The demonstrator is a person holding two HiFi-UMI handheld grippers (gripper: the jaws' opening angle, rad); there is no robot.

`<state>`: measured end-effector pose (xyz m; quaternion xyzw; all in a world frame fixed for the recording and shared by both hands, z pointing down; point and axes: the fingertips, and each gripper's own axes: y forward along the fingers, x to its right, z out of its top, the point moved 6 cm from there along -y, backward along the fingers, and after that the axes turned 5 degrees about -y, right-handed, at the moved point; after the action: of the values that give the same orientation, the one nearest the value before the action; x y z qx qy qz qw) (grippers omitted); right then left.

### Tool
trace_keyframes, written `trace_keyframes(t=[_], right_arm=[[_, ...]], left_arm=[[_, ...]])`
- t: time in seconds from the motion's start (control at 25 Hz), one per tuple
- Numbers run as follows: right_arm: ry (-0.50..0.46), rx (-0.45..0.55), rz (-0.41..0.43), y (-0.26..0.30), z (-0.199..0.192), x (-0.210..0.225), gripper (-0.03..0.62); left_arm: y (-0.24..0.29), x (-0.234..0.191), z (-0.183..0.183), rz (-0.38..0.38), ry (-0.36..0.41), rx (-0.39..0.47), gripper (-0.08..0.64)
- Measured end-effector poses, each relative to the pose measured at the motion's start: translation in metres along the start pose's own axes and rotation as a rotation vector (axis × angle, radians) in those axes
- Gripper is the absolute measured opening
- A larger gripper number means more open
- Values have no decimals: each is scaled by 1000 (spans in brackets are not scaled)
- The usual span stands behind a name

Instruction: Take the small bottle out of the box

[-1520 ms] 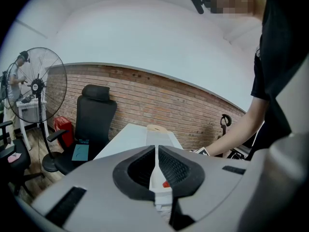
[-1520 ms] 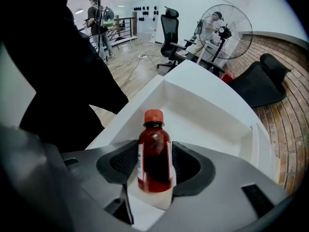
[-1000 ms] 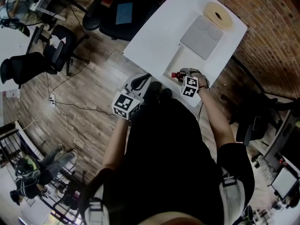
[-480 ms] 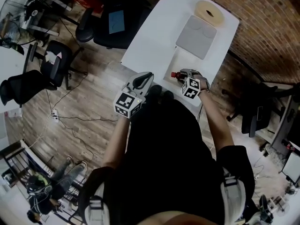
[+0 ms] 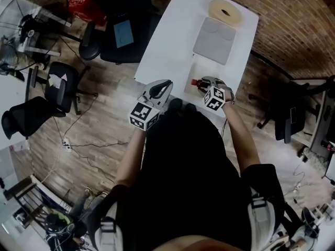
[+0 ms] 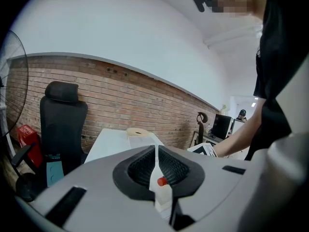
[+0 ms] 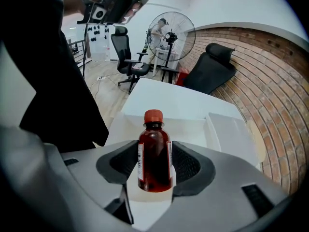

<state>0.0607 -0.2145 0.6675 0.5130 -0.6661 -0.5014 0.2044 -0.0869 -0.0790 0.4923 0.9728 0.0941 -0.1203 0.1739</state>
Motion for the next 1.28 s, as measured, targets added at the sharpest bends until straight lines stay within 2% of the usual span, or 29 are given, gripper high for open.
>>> trace_keyframes(t=[0.36,0.92,1.16,1.28], right_arm=[[108,5,-66,-5,9,4,215],[292,75,-180,-23,25,-4,215],[444,150,-221,-34,31,-10,215],[489,174,-243,-40,31,-12,215]], left_arm=[[4,-18,2,-72,14,-15,35],[11,-31,0,-178,41,-37,35],[17,-38,-2,-223,51,-58,35],[24,-39,-4,-245,65,-62,35]])
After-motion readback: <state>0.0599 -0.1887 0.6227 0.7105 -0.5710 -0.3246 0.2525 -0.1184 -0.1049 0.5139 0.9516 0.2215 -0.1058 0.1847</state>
